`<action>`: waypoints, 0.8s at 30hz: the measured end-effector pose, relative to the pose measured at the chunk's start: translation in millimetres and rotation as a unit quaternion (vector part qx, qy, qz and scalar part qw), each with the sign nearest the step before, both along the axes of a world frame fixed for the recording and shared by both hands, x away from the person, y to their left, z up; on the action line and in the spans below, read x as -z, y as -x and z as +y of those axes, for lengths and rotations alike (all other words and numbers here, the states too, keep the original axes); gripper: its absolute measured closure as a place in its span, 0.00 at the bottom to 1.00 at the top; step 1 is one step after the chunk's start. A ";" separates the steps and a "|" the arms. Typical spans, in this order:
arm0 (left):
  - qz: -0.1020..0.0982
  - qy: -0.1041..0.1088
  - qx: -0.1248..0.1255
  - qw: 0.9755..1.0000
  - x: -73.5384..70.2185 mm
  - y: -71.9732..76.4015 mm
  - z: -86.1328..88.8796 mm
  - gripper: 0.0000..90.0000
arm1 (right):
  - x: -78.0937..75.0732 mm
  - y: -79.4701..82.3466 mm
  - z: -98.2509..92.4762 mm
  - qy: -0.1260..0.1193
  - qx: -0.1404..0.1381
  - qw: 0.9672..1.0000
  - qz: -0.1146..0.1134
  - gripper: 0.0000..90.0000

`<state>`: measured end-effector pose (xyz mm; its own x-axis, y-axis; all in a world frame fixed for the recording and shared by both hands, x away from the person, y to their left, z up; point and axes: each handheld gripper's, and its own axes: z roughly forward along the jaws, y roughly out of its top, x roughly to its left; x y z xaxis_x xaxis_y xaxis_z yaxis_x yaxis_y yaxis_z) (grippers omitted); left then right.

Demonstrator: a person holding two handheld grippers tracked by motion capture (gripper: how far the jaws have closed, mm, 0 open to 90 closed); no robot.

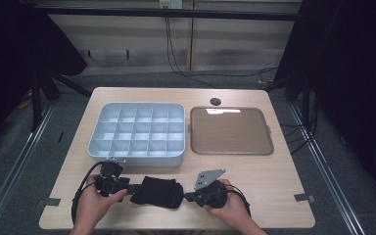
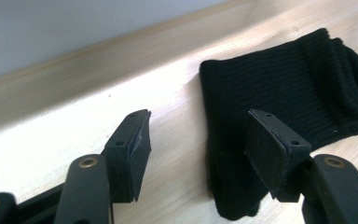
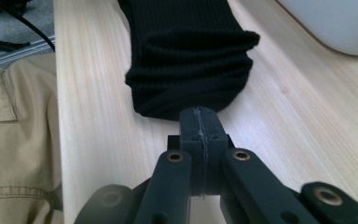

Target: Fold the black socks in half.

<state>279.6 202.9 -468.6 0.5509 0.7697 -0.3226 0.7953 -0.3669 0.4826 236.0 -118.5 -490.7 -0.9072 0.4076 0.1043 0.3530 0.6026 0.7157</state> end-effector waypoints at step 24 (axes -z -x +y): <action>0.012 0.002 -0.005 1.000 6.4 3.1 -1.5 0.45 | 1.7 -5.6 10.9 0.003 -0.017 1.000 -0.002 1.00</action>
